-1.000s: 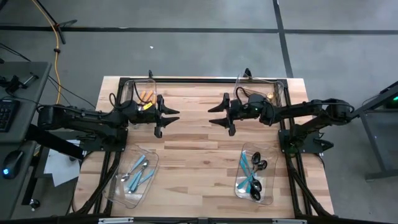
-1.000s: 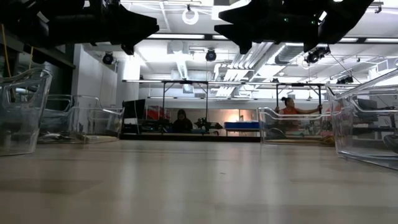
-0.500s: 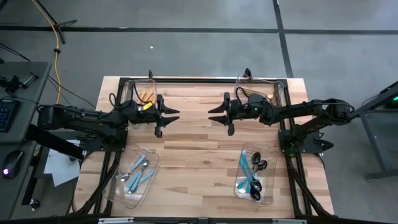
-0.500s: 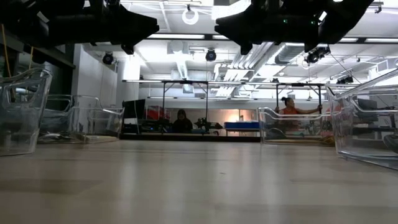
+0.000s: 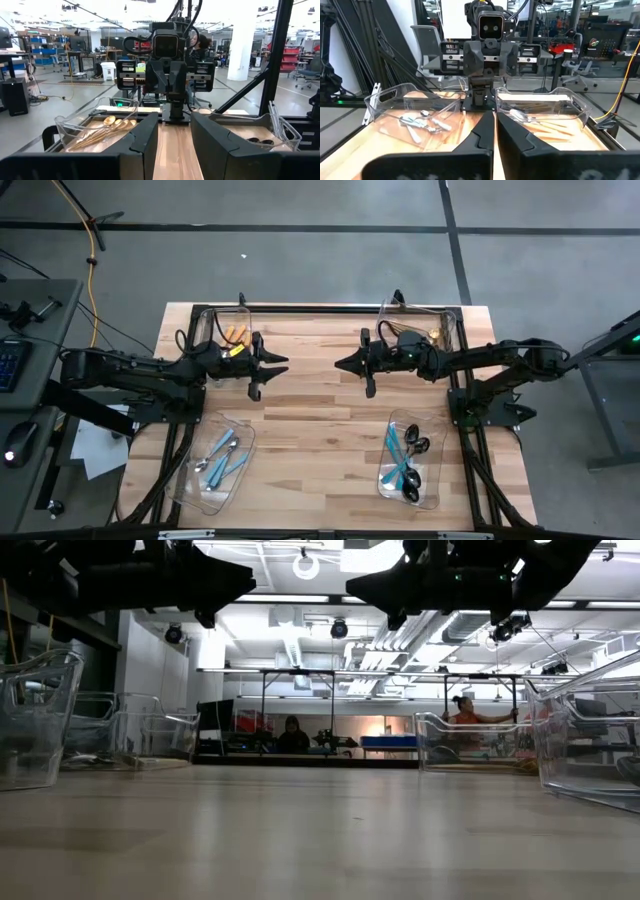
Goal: Sort silverware by color (type)
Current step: Return to Home Position
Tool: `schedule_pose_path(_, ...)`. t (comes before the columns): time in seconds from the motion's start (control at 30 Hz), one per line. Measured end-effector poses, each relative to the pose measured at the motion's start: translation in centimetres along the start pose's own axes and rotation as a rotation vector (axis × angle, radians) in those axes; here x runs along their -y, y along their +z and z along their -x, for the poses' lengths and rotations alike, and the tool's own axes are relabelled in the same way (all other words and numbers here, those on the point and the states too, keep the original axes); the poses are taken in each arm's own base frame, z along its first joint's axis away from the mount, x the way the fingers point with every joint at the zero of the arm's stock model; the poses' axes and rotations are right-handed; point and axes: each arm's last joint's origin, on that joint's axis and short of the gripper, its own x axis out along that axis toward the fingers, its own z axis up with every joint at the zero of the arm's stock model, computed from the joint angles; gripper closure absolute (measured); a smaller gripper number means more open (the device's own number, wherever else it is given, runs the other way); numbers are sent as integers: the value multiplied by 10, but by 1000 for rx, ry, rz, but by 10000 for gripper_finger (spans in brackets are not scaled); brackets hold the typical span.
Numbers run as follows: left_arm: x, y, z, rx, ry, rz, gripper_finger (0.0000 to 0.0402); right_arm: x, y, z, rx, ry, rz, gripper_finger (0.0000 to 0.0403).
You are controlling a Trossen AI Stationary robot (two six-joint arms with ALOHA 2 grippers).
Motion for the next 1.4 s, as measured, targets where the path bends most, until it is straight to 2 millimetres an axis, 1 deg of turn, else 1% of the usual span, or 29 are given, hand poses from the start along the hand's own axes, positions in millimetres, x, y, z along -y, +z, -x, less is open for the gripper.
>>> schedule_pose_path(0.27,0,3,1,21,2,9,296,0,-2,0,-21,-1,41,402)
schedule_pose_path(0.4,1,7,3,37,1,13,299,1,-6,0,-60,-50,52,402)
schedule_pose_path(0.5,1,8,4,33,0,13,322,2,-7,0,-78,-76,49,402)
schedule_pose_path(0.63,1,10,6,45,-1,11,386,2,-7,0,-77,-74,49,403)
schedule_pose_path(0.67,1,11,6,50,-2,10,394,2,-7,0,-77,-74,49,403)
schedule_pose_path(0.83,4,14,8,58,-22,1,400,2,-7,0,-77,-73,48,403)
schedule_pose_path(1.03,12,17,14,38,-101,-13,401,2,-7,0,-78,-73,45,403)
schedule_pose_path(1.23,14,21,27,-26,-103,-2,401,1,-11,0,-109,-67,37,403)
schedule_pose_path(1.33,15,26,34,-5,-100,-15,401,1,-11,1,-119,-67,27,403)
schedule_pose_path(1.4,16,25,41,38,-100,-44,401,1,-12,1,-119,-68,13,403)
